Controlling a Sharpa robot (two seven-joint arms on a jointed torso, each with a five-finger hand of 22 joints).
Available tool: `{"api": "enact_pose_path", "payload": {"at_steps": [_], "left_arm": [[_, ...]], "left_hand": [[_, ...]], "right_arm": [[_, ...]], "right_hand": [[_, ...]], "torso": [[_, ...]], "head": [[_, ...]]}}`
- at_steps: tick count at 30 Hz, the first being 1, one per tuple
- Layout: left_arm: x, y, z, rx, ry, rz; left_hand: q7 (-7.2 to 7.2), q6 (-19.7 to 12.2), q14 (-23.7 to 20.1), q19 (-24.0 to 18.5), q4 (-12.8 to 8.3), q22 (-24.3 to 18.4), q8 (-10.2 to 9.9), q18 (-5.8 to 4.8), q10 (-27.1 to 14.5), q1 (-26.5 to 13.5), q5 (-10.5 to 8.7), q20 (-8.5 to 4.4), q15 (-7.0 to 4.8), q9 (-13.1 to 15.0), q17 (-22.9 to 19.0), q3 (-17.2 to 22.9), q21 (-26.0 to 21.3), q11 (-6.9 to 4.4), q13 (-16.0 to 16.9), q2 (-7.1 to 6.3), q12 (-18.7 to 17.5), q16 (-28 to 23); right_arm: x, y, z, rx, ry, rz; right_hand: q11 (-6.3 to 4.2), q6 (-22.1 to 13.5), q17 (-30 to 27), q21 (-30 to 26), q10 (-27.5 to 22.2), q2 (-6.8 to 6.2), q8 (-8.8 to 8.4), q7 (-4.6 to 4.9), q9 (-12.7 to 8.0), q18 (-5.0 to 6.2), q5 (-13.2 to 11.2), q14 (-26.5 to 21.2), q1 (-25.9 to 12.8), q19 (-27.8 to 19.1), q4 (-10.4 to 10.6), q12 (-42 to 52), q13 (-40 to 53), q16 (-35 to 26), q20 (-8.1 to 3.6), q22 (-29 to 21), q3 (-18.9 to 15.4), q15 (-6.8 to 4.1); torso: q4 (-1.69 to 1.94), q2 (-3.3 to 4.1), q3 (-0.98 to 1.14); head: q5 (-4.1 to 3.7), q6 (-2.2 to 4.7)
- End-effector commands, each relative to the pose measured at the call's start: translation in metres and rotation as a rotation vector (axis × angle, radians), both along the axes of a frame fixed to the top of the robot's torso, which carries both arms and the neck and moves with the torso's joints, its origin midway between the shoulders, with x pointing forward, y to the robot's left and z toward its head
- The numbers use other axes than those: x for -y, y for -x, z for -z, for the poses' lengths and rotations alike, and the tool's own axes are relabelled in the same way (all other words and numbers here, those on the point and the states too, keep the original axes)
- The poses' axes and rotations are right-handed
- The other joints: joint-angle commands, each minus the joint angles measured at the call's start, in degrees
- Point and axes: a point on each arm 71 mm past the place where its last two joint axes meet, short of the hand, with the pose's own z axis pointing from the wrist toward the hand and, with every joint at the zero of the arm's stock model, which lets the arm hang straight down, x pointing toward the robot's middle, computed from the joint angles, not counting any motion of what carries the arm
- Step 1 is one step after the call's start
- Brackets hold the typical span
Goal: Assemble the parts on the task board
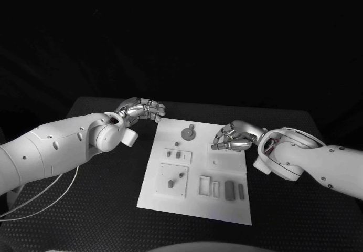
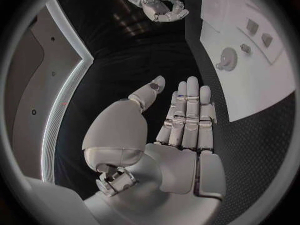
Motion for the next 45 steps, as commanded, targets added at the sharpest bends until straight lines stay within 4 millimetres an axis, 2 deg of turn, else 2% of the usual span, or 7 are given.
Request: {"api": "enact_pose_path", "payload": {"at_steps": [1, 6, 12, 18, 20, 25, 45], "left_arm": [[0.000, 0.000, -0.001, 0.006, 0.007, 0.011], [0.003, 0.001, -0.002, 0.018, 0.014, 0.016], [0.004, 0.001, -0.001, 0.019, 0.012, 0.016], [0.004, 0.001, 0.007, 0.006, -0.001, 0.017], [0.005, 0.003, 0.011, -0.005, -0.001, 0.022], [0.008, 0.005, 0.019, -0.024, 0.002, 0.029], [0.008, 0.009, 0.032, -0.049, 0.000, 0.029]], "left_hand": [[0.03, -0.24, 0.40, 0.22, -0.07, 0.07, 0.20, 0.66, 0.37, -0.25, -0.08, 0.01, 0.06, -0.06, 0.07, -0.16, -0.39, 0.21, -0.04, 0.16, -0.34, -0.33], [0.02, -0.25, 0.41, 0.22, -0.10, 0.10, 0.22, 0.68, 0.38, -0.18, -0.08, 0.00, 0.05, -0.06, 0.14, -0.11, -0.41, 0.20, -0.04, 0.23, -0.34, -0.38], [0.02, -0.25, 0.43, 0.23, -0.10, 0.12, 0.23, 0.68, 0.40, -0.17, -0.08, -0.01, 0.05, -0.06, 0.19, -0.08, -0.42, 0.20, -0.03, 0.28, -0.34, -0.41], [0.02, -0.25, 0.45, 0.23, -0.07, 0.14, 0.25, 0.67, 0.41, -0.21, -0.08, 0.00, 0.05, -0.07, 0.25, -0.09, -0.44, 0.20, -0.03, 0.32, -0.34, -0.45], [0.02, -0.25, 0.45, 0.23, -0.06, 0.15, 0.25, 0.67, 0.42, -0.23, -0.08, 0.01, 0.05, -0.07, 0.27, -0.10, -0.44, 0.20, -0.03, 0.33, -0.34, -0.46], [0.05, -0.32, 0.43, 0.23, 0.02, 0.21, 0.26, 0.64, 0.38, -0.48, -0.09, 0.03, 0.08, -0.09, 0.41, -0.18, -0.50, 0.22, -0.04, 0.44, -0.38, -0.61], [0.09, -0.44, 0.37, 0.19, 0.03, 0.29, 0.26, 0.62, 0.32, -0.82, -0.09, 0.06, 0.12, -0.14, 0.64, -0.31, -0.63, 0.25, -0.05, 0.55, -0.45, -0.87]], "right_arm": [[0.011, 0.008, 0.014, -0.224, 0.041, 0.005], [0.033, 0.024, 0.021, -0.392, 0.120, -0.022], [0.050, 0.031, 0.026, -0.440, 0.218, -0.002], [0.056, 0.036, 0.037, -0.469, 0.282, 0.074], [0.053, 0.038, 0.041, -0.484, 0.281, 0.073], [0.045, 0.043, 0.049, -0.502, 0.277, 0.059], [0.022, 0.056, 0.079, -0.529, 0.316, 0.028]], "right_hand": [[-0.58, 0.99, 1.55, 0.42, -0.32, 0.24, 0.12, -0.12, 0.54, 3.48, -0.76, 0.68, -1.02, 1.01, 0.41, 3.86, 3.37, 1.43, -0.91, 0.28, 0.64, -0.37], [-0.68, 1.47, 3.82, 0.59, -0.87, 0.65, 0.30, -0.40, 1.65, 3.48, -8.05, 0.53, -4.71, 1.16, 1.81, 6.50, 6.16, 2.75, -1.22, 0.32, 0.08, -0.39], [-0.91, 1.75, 5.43, 0.91, -0.95, 0.54, 0.18, -0.54, 2.18, 3.48, -11.34, 0.28, -6.59, 1.16, 2.63, 7.11, 7.08, 3.44, -1.38, 0.54, 0.27, -0.57], [-1.25, 3.23, 6.42, 1.23, -0.40, 0.89, 0.60, -0.93, 2.81, 3.48, -11.77, 0.43, -6.74, 1.29, 3.17, 7.36, 7.48, 3.58, -1.33, 0.64, 2.06, -0.81], [-1.39, 3.49, 7.05, 1.39, -0.07, -1.66, 0.37, -1.05, 3.16, 3.48, -12.47, 0.59, -6.49, 1.65, 5.04, 7.25, 7.66, 3.34, -1.36, 0.52, 6.58, -0.94], [-1.37, 3.63, 7.33, 1.61, 0.05, -2.14, 0.38, -1.04, 3.43, 3.48, -12.48, 0.70, -6.21, 1.71, 4.95, 7.26, 7.80, 3.27, -1.26, 0.59, 7.77, -0.91], [-1.11, 3.09, 7.80, 1.80, -0.21, -3.10, -0.28, -0.78, 3.55, 3.48, -12.48, 0.68, -7.94, 1.32, 5.39, 6.92, 7.97, 2.87, -0.60, 0.63, 8.08, -0.65]], "torso": [[-0.16, 0.01, 0.20], [0.00, -0.08, -0.07], [-0.26, -0.40, -0.18], [-0.92, -0.90, -0.09], [-1.03, -1.18, -0.06], [-1.32, -1.89, -0.05], [-0.51, -3.29, -0.44]], "head": [[-0.57, -0.34], [-1.93, -0.22], [-3.51, -0.23], [-3.85, -0.37], [-4.19, -0.23], [-4.20, -0.45], [-4.98, -1.92]]}}
